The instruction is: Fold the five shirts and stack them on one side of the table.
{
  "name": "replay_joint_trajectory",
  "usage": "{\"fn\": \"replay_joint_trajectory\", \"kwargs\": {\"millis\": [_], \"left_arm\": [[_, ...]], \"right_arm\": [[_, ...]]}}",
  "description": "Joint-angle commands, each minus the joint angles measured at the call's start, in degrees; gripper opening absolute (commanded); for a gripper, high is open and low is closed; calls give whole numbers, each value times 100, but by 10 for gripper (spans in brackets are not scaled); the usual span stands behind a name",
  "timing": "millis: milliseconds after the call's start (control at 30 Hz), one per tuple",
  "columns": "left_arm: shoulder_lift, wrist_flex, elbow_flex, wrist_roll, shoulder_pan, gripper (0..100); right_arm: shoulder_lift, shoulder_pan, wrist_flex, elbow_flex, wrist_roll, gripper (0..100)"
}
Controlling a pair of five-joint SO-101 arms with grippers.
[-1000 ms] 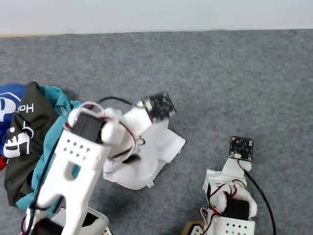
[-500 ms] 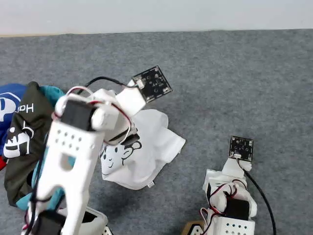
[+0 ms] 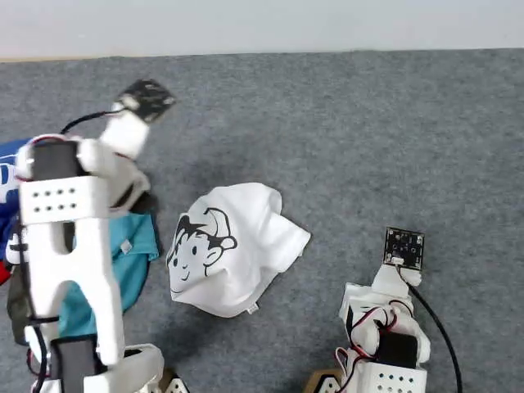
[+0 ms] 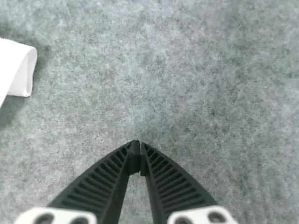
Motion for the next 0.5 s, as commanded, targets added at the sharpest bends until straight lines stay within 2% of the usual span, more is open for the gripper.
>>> {"fn": "replay_joint_trajectory", "kwargs": {"millis": [0, 300, 467], "left_arm": [[79, -870, 356, -360, -686, 263], [1670, -2286, 716, -738, -1442, 278], [2593, -2549, 708, -985, -1459, 275]], "right_arm": [[-40, 66, 13, 88, 53, 10], [-40, 66, 13, 88, 53, 10], [-40, 66, 13, 88, 53, 10]]}}
